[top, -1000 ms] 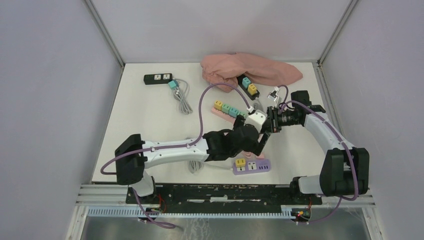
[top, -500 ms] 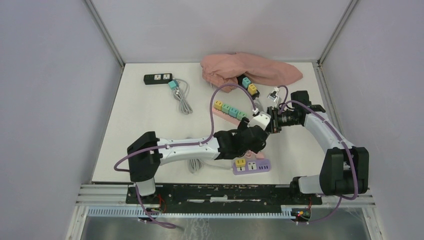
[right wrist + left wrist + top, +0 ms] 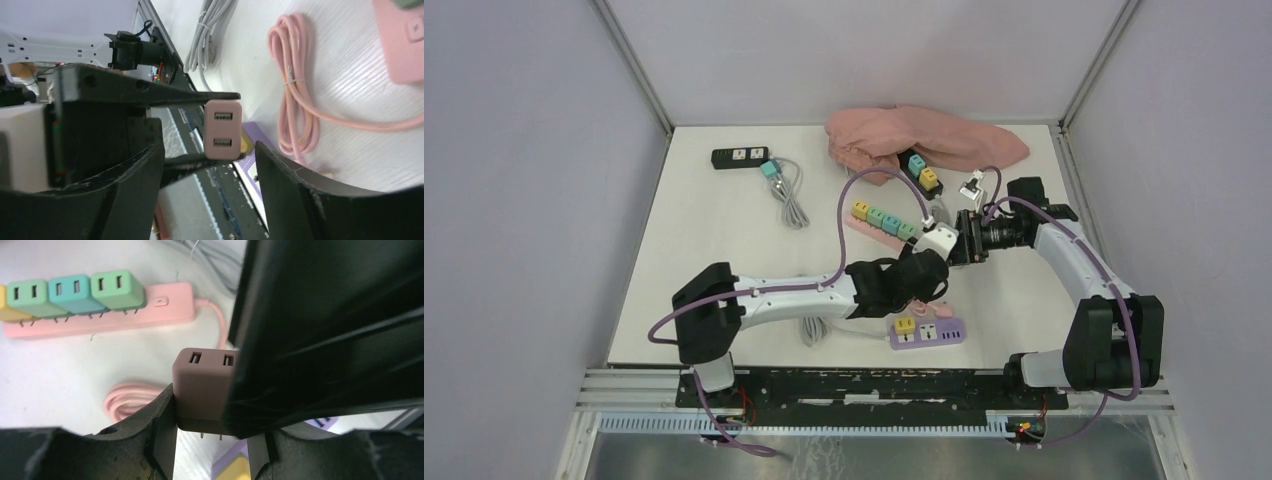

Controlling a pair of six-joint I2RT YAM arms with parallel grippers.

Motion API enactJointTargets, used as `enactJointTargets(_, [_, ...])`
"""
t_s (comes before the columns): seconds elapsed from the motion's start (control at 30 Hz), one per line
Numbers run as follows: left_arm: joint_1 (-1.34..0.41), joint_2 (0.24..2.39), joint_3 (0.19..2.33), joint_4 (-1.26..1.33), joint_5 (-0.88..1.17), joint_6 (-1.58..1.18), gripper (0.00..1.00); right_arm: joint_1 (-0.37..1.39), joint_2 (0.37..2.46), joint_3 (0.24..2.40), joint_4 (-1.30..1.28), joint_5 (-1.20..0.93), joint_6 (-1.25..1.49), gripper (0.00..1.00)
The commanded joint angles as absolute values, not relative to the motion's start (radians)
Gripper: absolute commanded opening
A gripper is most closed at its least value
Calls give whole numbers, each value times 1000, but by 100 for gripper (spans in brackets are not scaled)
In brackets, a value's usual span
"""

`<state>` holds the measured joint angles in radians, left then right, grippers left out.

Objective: Pull the plug off the socket
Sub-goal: Place the plug at the center of the board.

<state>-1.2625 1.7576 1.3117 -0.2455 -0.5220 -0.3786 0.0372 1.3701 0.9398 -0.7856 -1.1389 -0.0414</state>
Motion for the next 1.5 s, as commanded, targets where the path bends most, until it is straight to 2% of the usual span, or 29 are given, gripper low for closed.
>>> enactJointTargets(0.0, [-1194, 1633, 1190, -149, -523, -385, 3, 22, 1340, 1013, -857, -1152, -163, 76])
enactJointTargets(0.17, [-990, 1468, 996, -100, -432, -487, 3, -1, 1303, 1007, -857, -1148, -187, 77])
enactJointTargets(0.3, [-698, 1345, 849, -22, -322, -568, 3, -15, 1295, 1008, -862, -1149, -198, 77])
enactJointTargets(0.43, [-435, 1311, 777, 34, -250, -645, 3, -23, 1294, 1007, -867, -1150, -206, 77])
enactJointTargets(0.6, [-166, 1402, 781, 88, -176, -786, 3, -31, 1298, 1003, -868, -1155, -212, 77])
enactJointTargets(0.7, [-71, 1502, 833, 112, -158, -870, 3, -35, 1299, 1002, -868, -1159, -215, 77])
enactJointTargets(0.87, [38, 1761, 1050, 6, -82, -969, 4, -42, 1300, 1000, -873, -1167, -228, 77])
enactJointTargets(1.0, [54, 1910, 1215, -87, -92, -955, 6, -48, 1301, 1000, -877, -1174, -236, 78])
enactJointTargets(1.07, [54, 1937, 1248, -100, -132, -954, 17, -50, 1303, 1001, -880, -1174, -239, 78])
enactJointTargets(1.17, [54, 1977, 1310, -135, -154, -943, 39, -53, 1309, 1004, -883, -1175, -245, 78])
enactJointTargets(1.37, [53, 2013, 1374, -193, -133, -921, 61, -60, 1312, 1008, -895, -1172, -257, 78])
enactJointTargets(1.43, [55, 1988, 1375, -204, -141, -920, 79, -68, 1307, 1010, -912, -1180, -279, 78])
enactJointTargets(1.47, [56, 1975, 1376, -212, -140, -915, 83, -72, 1304, 1012, -923, -1181, -292, 78])
